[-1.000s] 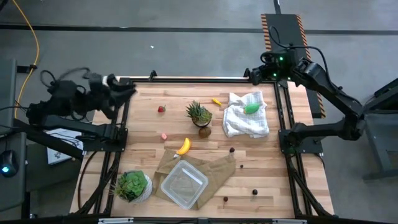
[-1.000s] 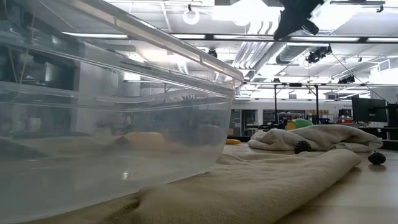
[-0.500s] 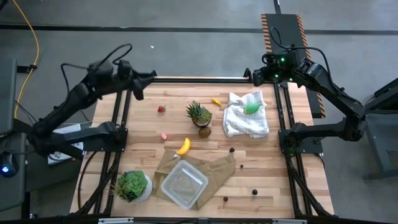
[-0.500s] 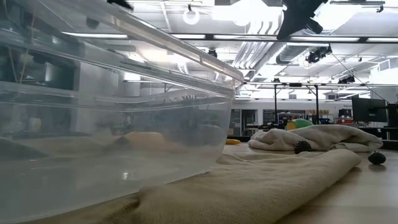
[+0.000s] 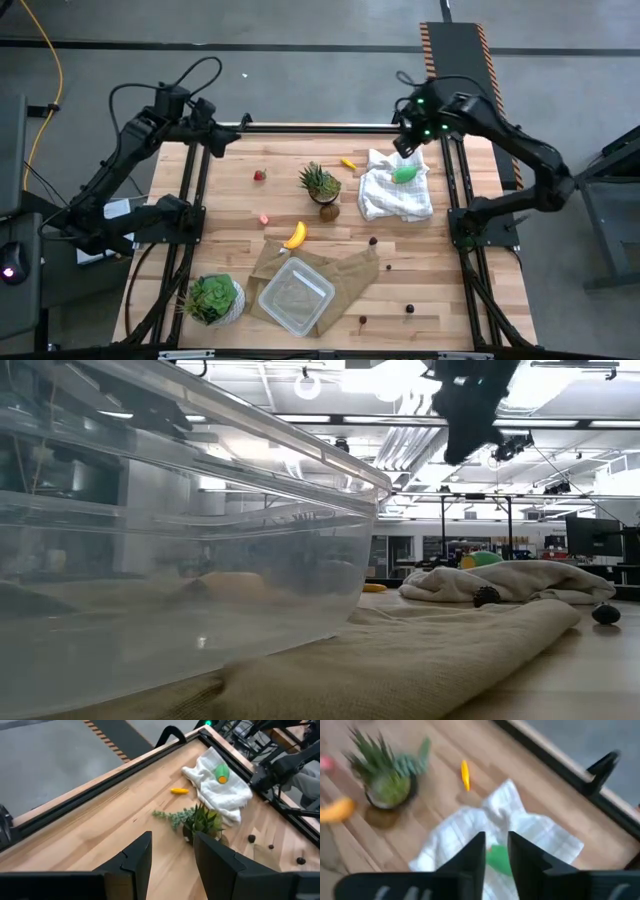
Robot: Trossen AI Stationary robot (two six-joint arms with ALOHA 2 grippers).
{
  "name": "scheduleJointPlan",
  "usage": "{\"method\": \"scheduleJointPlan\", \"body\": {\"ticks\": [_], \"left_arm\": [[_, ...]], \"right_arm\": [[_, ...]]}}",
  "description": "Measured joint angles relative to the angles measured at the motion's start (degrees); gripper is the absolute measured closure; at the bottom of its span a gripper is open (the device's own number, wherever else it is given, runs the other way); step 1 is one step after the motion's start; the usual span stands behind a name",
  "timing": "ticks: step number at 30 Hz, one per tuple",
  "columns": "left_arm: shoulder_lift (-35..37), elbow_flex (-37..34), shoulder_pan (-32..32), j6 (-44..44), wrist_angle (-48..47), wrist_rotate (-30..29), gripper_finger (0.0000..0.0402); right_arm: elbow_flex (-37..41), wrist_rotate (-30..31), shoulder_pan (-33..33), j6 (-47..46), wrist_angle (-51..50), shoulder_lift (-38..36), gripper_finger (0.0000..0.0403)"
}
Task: Pick and placing Produce into tupperware
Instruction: Put the green corn into the container
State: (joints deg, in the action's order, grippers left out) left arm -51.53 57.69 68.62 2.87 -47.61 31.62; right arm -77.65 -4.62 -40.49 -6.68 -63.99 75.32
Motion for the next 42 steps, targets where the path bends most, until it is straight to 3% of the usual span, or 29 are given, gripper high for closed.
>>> {"method": "scheduleJointPlan", "body": {"ticks": [8, 16, 24, 42], "left_arm": [[0.0, 0.0, 0.0, -0.1, -4.0, -0.1, 0.0268], [0.0, 0.0, 0.0, 0.3, -7.6, -0.1, 0.0268], [0.0, 0.0, 0.0, 2.1, -9.2, -0.1, 0.0268], [0.0, 0.0, 0.0, 7.3, -9.6, -1.2, 0.0268]], "right_arm": [[0.0, 0.0, 0.0, 10.7, -9.7, 9.1, 0.026], [0.0, 0.1, 0.8, 19.5, -10.8, 13.2, 0.0244], [0.0, 1.2, 0.7, -7.7, -8.5, 16.0, 0.0244], [0.0, 3.5, -0.4, -38.2, -8.2, 16.4, 0.0244]]}}
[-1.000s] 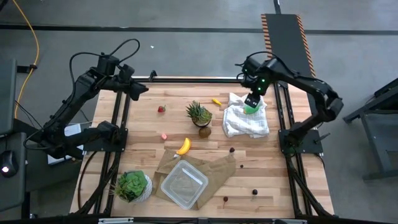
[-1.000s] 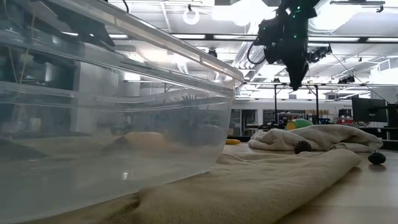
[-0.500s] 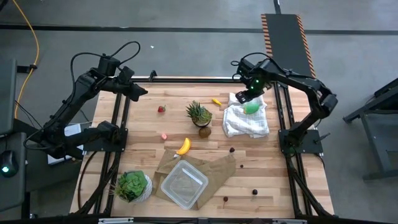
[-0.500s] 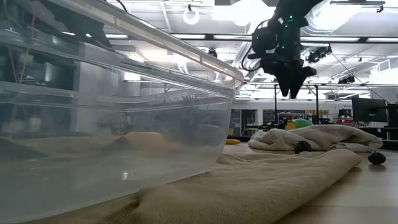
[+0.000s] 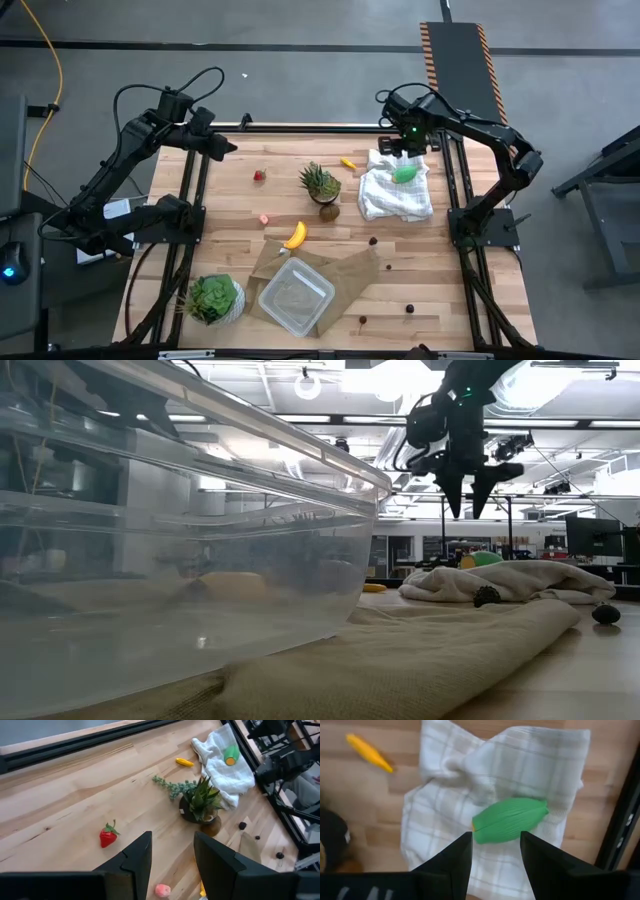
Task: Pick and placing Produce into tupperware
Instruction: Put the green corn into the container
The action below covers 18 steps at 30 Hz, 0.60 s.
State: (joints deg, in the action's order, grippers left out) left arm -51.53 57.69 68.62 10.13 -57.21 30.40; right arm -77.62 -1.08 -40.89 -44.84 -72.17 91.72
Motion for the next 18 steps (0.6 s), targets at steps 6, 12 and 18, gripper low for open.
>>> {"method": "scheduleJointPlan", "body": {"ticks": [6, 12, 18], "left_arm": [[0.0, 0.0, 0.0, 0.0, 0.0, -5.1, 0.0268], [0.0, 0.0, 0.0, -2.6, 0.0, -6.3, 0.0268], [0.0, 0.0, 0.0, -2.2, -0.7, -6.9, 0.0268]], "right_arm": [[0.0, -0.1, -1.3, -6.0, 0.1, 0.0, 0.0244], [0.0, 1.1, -2.0, -17.0, -1.1, 0.0, 0.0244], [1.1, 2.8, -1.8, -28.6, -0.8, 0.1, 0.0244]]}}
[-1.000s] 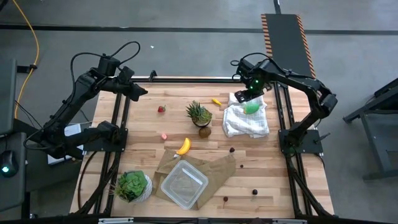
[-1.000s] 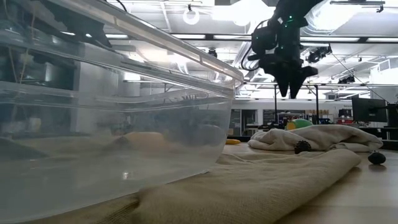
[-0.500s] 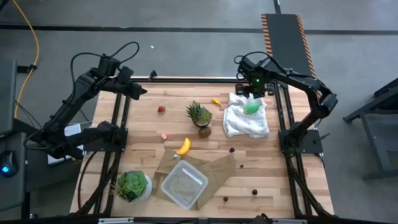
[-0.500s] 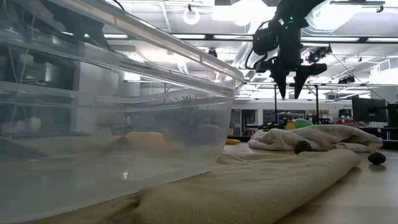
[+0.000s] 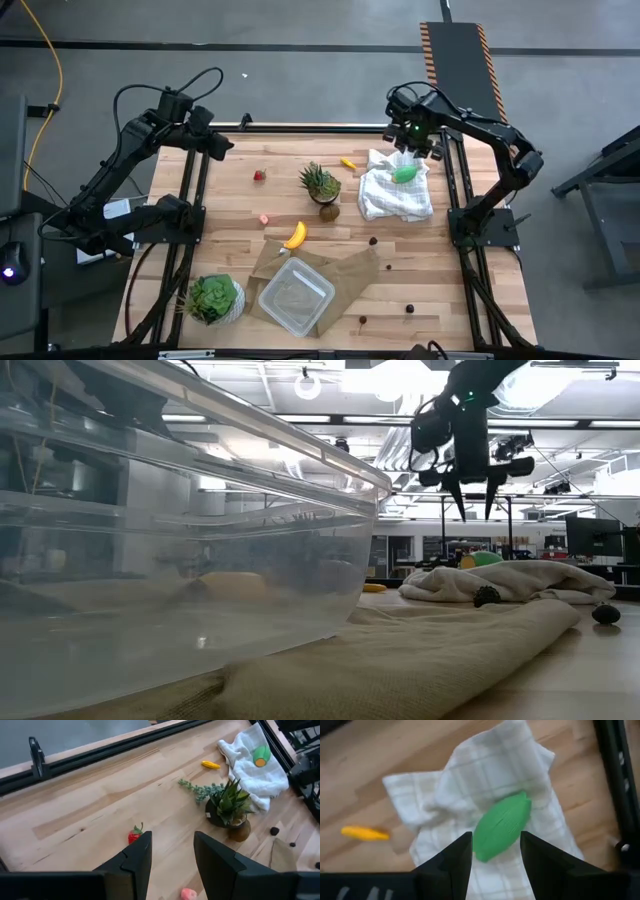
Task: Pick and placing Produce into tupperware
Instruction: Put the green corn into the container
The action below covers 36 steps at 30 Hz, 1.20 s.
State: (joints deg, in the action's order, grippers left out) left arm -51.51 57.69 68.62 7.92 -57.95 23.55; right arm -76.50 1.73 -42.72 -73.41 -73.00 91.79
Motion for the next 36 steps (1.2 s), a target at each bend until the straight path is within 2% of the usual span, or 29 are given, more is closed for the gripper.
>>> {"method": "scheduleJointPlan", "body": {"ticks": [5, 13, 16, 25, 31, 36], "left_arm": [[0.0, 0.0, 0.0, -2.5, -2.8, -0.2, 0.0268], [0.0, 0.0, 0.0, -3.7, -4.4, -0.4, 0.0268], [0.0, 0.0, 0.0, -3.7, -5.5, -0.4, 0.0268], [0.0, 0.0, 0.0, -5.1, -7.0, -0.5, 0.0268], [0.0, 0.0, 0.0, -5.1, -7.0, -1.3, 0.0268], [0.0, 0.0, 0.0, -5.1, -7.0, -1.3, 0.0268]], "right_arm": [[2.2, -2.9, 1.2, -4.6, 0.4, 0.0, 0.0235], [5.2, -2.1, 2.4, -11.7, 0.8, 0.0, 0.0154], [6.6, -1.9, 2.6, -14.5, 1.5, 0.0, 0.0136], [11.9, -2.9, 2.0, -18.3, 10.9, 0.0, 0.0132], [15.0, -3.9, 1.7, -20.2, 11.8, 0.0, 0.0132], [18.6, -5.0, 1.8, -20.7, 17.6, 0.0, 0.0132]]}}
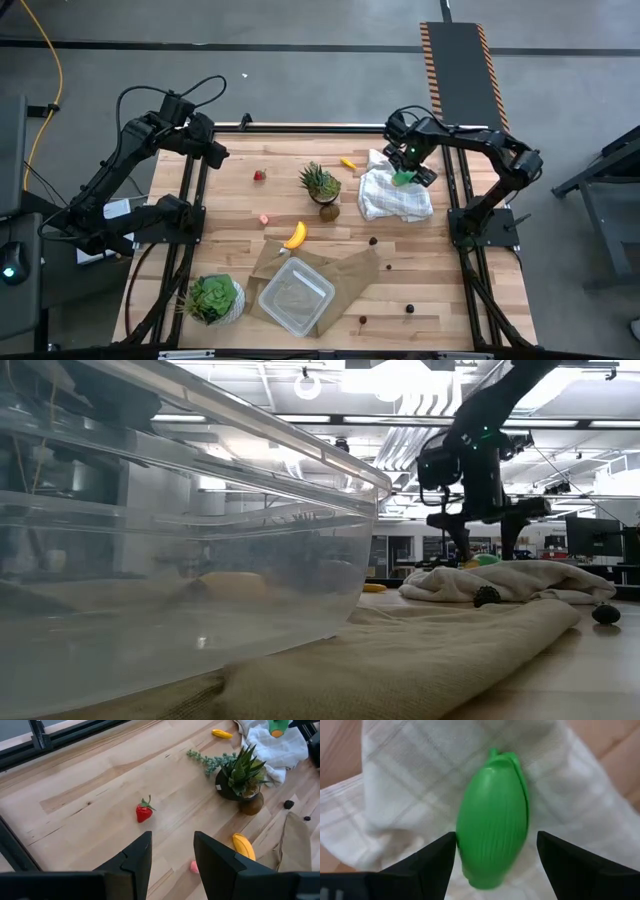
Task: Pick and placing Produce into tupperware
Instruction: Put the green corn into the container
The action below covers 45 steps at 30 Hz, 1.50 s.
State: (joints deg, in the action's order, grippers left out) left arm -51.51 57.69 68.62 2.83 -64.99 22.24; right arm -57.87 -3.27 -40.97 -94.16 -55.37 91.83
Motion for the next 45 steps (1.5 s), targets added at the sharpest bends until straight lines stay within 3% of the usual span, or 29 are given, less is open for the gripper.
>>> {"method": "scheduleJointPlan", "body": {"ticks": [4, 17, 32, 45], "left_arm": [[0.0, 0.0, 0.0, 0.2, 0.0, 0.0, 0.0268], [0.0, 0.0, 0.0, 0.4, 0.0, -0.9, 0.0268], [0.0, 0.0, 0.0, -0.1, -0.8, -1.0, 0.0268], [0.0, 0.0, 0.0, -0.2, -0.9, -1.0, 0.0268]], "right_arm": [[2.5, -0.2, 0.1, -1.4, 4.3, 0.0, 0.0132], [3.0, 2.1, 0.1, 2.6, 4.5, 0.0, 0.0135], [3.0, 3.3, 0.1, 3.3, 6.5, 0.0, 0.021], [0.2, 2.2, 0.2, 8.2, 10.4, -0.4, 0.0206]]}}
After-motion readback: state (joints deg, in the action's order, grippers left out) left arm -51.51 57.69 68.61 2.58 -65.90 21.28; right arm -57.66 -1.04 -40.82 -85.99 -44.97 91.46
